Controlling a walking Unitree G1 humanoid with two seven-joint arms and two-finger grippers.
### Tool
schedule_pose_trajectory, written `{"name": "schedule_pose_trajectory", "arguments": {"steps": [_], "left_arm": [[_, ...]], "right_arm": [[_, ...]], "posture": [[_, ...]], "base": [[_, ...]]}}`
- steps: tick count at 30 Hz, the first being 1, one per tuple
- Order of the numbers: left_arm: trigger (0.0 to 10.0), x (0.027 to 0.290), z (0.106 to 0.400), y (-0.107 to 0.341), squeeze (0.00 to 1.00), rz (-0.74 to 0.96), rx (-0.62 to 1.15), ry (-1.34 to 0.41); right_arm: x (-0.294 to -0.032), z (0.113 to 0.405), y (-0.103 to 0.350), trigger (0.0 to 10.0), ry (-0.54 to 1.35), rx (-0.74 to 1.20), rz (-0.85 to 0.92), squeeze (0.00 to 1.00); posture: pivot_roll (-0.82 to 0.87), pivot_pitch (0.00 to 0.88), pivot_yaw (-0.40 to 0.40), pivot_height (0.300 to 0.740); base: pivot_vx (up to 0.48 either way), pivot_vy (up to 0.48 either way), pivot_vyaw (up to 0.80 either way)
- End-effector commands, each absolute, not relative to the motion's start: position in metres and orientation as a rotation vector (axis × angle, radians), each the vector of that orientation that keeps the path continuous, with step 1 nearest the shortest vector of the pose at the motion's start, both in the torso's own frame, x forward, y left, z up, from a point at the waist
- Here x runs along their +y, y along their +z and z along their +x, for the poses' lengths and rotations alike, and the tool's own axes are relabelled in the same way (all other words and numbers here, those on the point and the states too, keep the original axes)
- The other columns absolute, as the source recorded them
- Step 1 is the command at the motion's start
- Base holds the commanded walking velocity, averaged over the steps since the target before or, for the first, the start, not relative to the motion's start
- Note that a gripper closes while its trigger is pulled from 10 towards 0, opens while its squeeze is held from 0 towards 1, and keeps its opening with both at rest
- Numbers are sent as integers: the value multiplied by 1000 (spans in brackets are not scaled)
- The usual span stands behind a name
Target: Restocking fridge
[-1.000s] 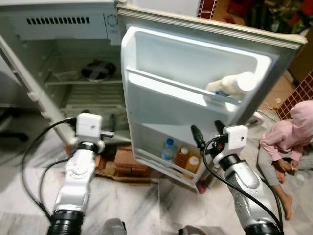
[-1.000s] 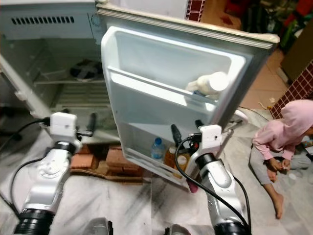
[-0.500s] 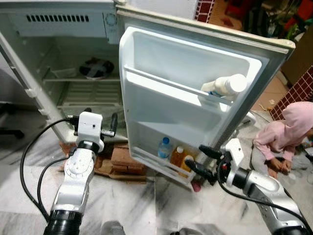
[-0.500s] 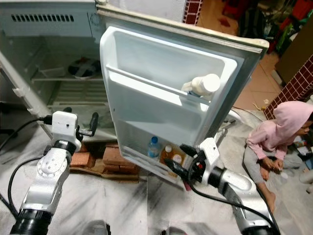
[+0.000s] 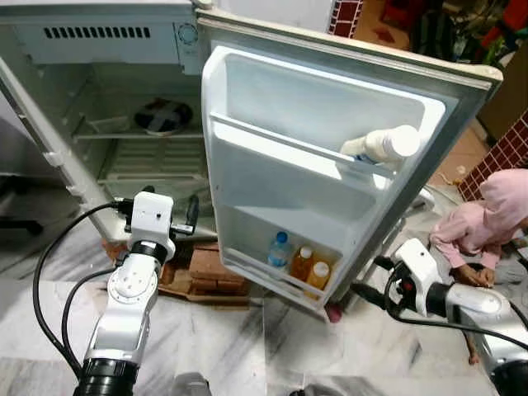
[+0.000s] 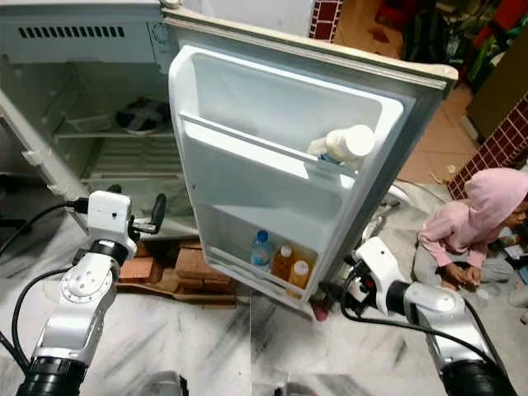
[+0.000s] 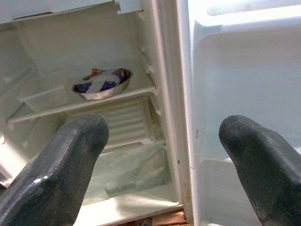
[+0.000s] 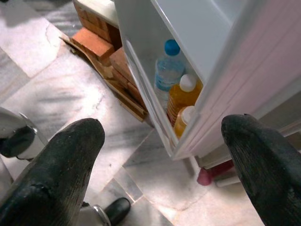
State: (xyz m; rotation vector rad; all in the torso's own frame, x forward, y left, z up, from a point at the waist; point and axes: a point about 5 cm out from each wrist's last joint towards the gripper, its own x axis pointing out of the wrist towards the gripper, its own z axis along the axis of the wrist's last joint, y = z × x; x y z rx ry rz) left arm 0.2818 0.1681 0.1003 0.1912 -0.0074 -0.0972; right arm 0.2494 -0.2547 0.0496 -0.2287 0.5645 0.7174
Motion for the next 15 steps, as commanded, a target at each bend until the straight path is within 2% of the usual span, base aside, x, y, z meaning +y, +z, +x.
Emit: {"name": "schedule_pose_trajectory", "arguments": {"steps": [1,4,15], "left_arm": [[10000,168,280,102,0,199,-7,-108],[10000,167,279,102,0,198,-4,-109],[10000,172,278,102,0,196,7,-98]], "right_arm": [[-258,253,53,10000,717,563,-266,0],[-258,260,50,10000,667,553,-309,0],[-248,280,53,10000,497,428,-318,0]], "posture": [[70,89,-8,740],[75,92,-9,740],[81,99,-6,740]], "base": [[0,-244,0],[-81,-246,0],[-292,-261,0]]}}
